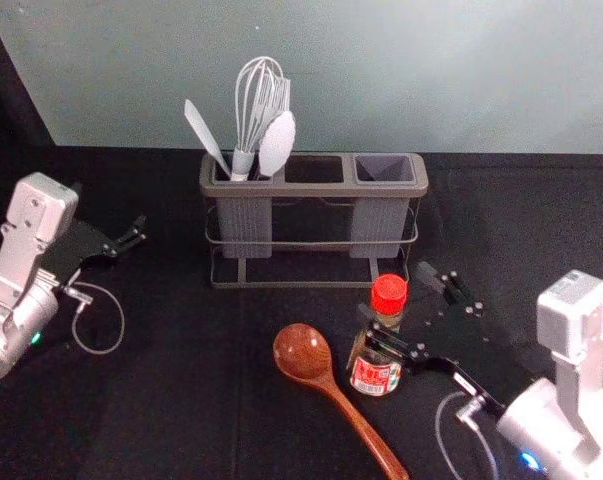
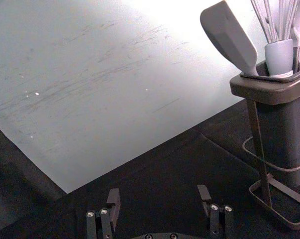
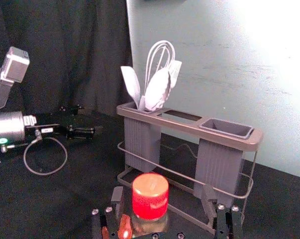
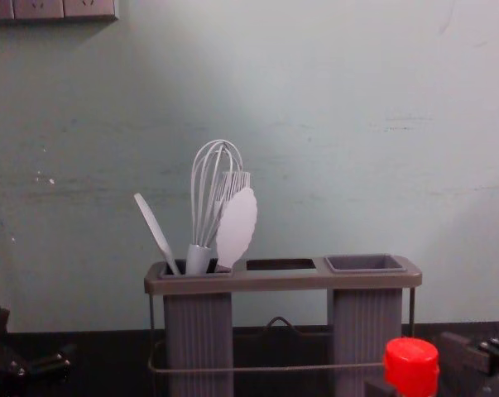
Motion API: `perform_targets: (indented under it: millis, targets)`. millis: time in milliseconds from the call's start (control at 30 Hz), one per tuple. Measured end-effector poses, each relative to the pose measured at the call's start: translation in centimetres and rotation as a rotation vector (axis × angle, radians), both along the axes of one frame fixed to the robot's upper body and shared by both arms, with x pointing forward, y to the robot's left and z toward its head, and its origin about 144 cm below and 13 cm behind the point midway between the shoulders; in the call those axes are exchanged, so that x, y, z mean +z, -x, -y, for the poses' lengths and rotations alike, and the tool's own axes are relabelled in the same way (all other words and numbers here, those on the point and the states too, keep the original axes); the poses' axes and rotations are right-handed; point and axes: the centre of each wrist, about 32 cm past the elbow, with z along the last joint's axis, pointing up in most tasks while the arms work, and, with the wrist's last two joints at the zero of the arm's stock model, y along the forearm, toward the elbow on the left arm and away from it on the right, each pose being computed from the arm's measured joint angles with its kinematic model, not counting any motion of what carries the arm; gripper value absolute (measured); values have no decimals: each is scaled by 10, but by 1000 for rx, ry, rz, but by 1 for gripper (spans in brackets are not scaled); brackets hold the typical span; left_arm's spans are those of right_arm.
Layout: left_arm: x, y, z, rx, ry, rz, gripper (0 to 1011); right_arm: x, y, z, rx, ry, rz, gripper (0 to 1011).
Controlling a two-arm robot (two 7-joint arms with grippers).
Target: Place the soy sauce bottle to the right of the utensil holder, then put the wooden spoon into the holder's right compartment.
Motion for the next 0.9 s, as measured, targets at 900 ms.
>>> perform_targets:
  millis: [900]
  targets:
    - [0,0,0,0,0,0,1011,-2,-9,-13,16,-41,-18,841]
